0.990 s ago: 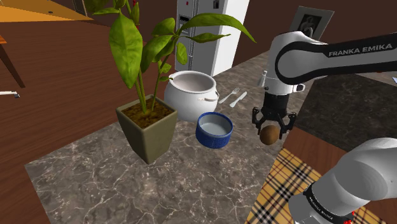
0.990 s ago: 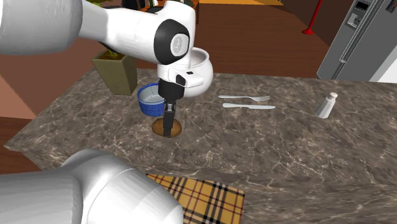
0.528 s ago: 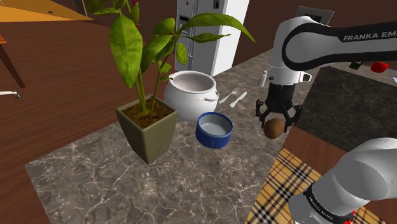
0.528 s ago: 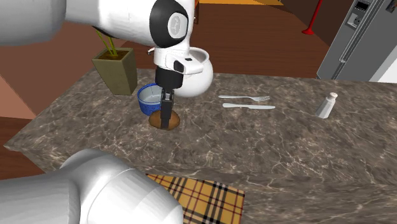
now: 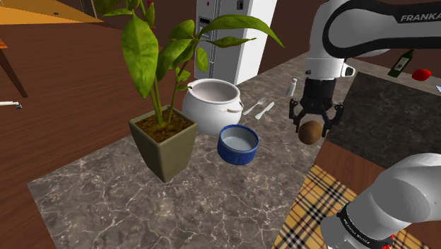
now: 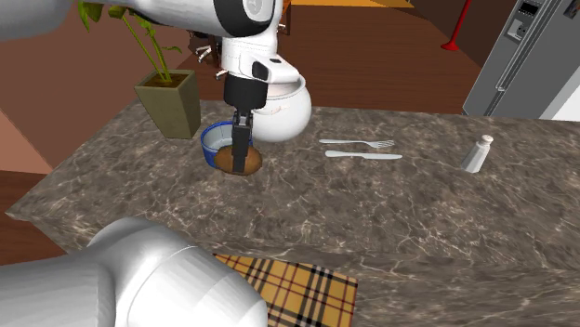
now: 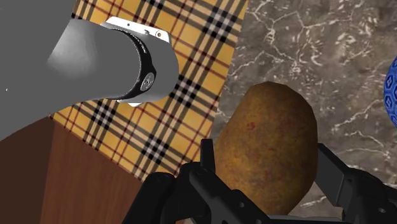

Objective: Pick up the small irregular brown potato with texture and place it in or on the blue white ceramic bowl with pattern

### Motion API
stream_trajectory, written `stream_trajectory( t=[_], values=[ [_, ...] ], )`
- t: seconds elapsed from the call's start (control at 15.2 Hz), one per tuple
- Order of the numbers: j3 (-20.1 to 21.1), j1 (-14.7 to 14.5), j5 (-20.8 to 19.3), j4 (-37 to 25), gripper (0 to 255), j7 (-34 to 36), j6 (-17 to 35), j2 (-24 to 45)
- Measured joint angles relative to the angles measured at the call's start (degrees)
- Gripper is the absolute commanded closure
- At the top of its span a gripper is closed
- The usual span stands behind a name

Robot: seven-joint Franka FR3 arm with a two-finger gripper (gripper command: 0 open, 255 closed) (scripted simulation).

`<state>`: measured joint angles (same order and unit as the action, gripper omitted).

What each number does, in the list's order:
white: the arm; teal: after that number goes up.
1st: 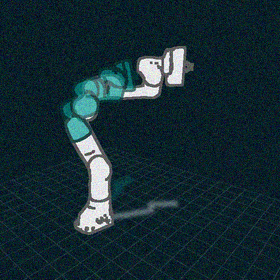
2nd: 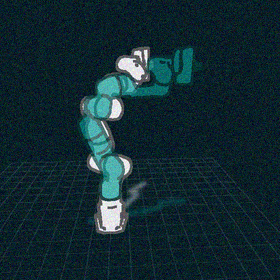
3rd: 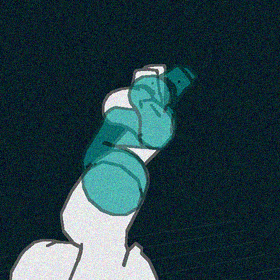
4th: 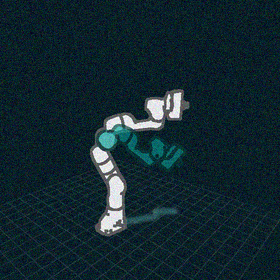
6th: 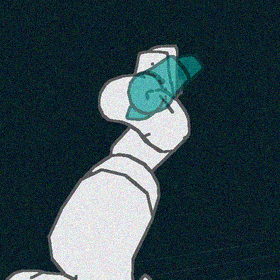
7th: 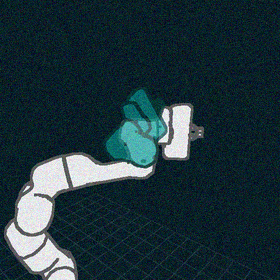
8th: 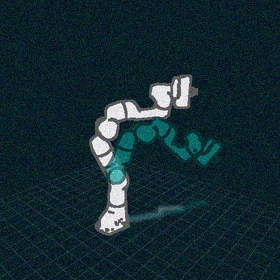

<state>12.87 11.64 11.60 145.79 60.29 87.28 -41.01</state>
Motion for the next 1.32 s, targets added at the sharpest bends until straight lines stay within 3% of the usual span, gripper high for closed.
stream_trajectory(
  t=[0.33,0.73,1.32],
  values=[
    [0.73,-0.05,0.34,-4.22,255,1.30,-1.86,2.21],
    [6.60,-0.73,2.79,-13.38,255,7.72,1.65,13.94],
    [13.55,-1.60,1.26,-29.53,255,17.78,4.20,31.61]
  ],
)
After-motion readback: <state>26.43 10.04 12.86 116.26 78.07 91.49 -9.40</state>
